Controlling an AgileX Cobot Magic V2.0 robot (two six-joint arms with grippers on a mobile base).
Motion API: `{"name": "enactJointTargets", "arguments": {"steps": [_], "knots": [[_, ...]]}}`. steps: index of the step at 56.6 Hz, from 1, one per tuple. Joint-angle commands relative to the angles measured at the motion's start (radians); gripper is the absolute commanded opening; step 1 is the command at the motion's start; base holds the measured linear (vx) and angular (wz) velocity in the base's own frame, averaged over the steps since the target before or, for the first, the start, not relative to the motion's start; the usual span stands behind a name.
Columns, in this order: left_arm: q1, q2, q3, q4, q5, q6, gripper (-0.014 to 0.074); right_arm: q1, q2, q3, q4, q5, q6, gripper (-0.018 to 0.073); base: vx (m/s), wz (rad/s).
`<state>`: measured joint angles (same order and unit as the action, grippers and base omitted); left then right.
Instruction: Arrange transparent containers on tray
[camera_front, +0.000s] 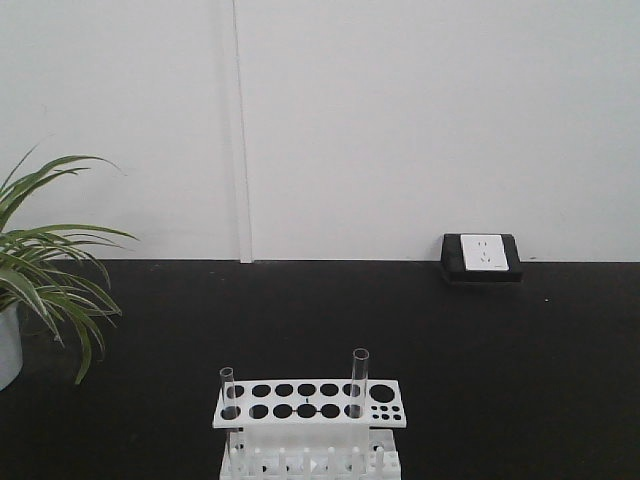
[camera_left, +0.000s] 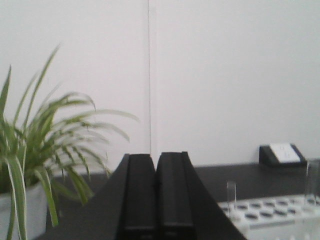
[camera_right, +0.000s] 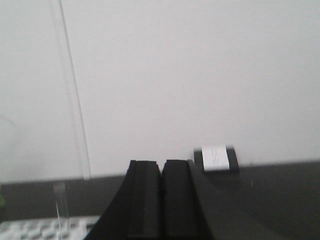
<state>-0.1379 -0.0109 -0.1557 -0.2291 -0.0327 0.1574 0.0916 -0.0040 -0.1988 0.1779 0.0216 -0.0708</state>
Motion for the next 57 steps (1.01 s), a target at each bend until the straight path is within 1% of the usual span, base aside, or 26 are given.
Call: {"name": "enactJointTargets", "arguments": {"steps": [1,7,11,16,21,31,42,47,51,57], "knots": [[0.000,0.056,-0.183,0.045,-0.033,0.016,0.0002,-0.001,0.060,-0.169,-0.003,-0.091,-0.030,-0.0011,0.00,-0.01],[0.000,0.194,-0.350,0.047,-0.002,0.037,0.0002,-0.001,0.194,-0.340,-0.005,-0.092,-0.088,-0.0011,0.00,0.00],[0.000,0.317,-0.449,0.047,0.022,0.054,0.0002,-0.001,0.304,-0.432,-0.005,-0.092,-0.103,-0.0011,0.00,0.00],[0.000,0.442,-0.519,0.047,0.039,0.060,0.0002,-0.001,0.413,-0.501,-0.002,-0.093,-0.105,-0.0011,0.00,0.00],[0.000,0.548,-0.570,0.045,0.040,0.059,0.0002,-0.001,0.504,-0.534,0.000,-0.093,-0.102,-0.0011,0.00,0.00],[0.000,0.670,-0.578,0.043,0.042,0.046,0.0002,-0.001,0.596,-0.529,0.003,-0.084,-0.098,-0.0011,0.00,0.00],[0.000,0.719,-0.578,0.036,0.042,0.046,0.0023,-0.001,0.632,-0.529,0.003,-0.084,-0.098,0.0009,0.00,0.00],[0.000,0.722,-0.578,0.036,0.044,0.046,0.0061,-0.001,0.632,-0.529,0.003,-0.086,-0.098,0.0048,0.00,0.00],[0.000,0.722,-0.578,0.036,0.050,0.046,0.0111,-0.001,0.632,-0.529,0.003,-0.085,-0.098,0.0092,0.00,0.00],[0.000,0.722,-0.578,0.036,0.057,0.046,0.0214,-0.001,0.632,-0.529,0.003,-0.085,-0.098,0.0202,0.00,0.00]]}}
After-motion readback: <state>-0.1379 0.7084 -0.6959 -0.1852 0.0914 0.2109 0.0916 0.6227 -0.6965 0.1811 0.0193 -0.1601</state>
